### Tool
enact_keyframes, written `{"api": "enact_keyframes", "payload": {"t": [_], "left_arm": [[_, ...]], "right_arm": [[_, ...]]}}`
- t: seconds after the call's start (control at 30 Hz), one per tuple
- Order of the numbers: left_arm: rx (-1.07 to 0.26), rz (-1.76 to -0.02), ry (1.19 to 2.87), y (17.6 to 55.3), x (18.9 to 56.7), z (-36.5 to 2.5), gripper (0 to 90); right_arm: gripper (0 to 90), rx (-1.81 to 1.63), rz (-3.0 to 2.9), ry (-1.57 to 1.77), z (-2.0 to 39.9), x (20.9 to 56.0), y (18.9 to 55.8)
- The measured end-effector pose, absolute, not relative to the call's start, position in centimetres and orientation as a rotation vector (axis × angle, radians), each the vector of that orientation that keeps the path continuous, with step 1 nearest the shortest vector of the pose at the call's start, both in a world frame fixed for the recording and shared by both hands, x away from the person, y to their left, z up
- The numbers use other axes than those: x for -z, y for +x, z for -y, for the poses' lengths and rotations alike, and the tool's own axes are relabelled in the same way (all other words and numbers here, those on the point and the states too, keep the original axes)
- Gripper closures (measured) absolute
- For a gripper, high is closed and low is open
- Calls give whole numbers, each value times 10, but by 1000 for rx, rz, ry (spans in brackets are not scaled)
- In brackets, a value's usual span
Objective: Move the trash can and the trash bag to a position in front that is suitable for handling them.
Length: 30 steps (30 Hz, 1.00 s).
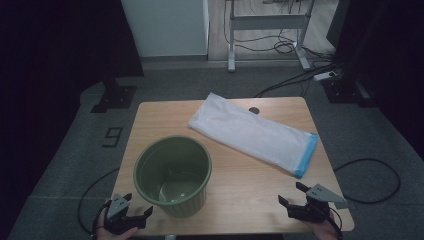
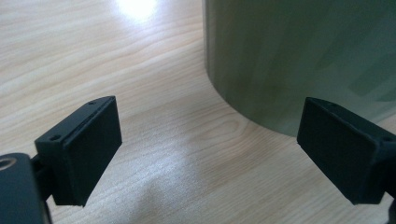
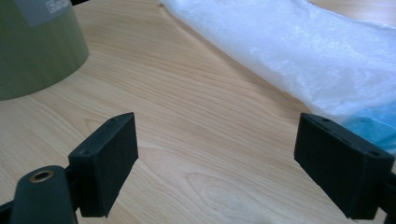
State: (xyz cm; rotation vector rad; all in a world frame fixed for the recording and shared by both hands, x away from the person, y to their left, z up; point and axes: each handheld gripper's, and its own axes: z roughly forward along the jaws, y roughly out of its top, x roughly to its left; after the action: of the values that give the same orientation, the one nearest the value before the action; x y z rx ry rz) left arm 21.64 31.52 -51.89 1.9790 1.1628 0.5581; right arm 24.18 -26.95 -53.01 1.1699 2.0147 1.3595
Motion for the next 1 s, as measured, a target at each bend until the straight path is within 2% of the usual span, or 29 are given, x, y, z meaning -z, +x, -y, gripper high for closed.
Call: {"api": "enact_keyframes", "payload": {"t": [0.27,0.33,0.5,0.87,1.0], "left_arm": [[-522,-1003,1993,204,507,-316,42],[-494,-911,1985,201,497,-310,36],[-458,-815,1981,204,487,-296,30],[-425,-762,1998,232,486,-273,28],[-407,-735,2006,247,486,-253,31]], "right_arm": [[133,-1355,-1986,1174,278,531,239],[133,-1351,-1992,1173,278,532,239],[133,-1355,-1997,1171,279,533,239],[134,-1361,-2001,1166,281,535,240],[134,-1367,-1997,1162,282,535,239]]}}
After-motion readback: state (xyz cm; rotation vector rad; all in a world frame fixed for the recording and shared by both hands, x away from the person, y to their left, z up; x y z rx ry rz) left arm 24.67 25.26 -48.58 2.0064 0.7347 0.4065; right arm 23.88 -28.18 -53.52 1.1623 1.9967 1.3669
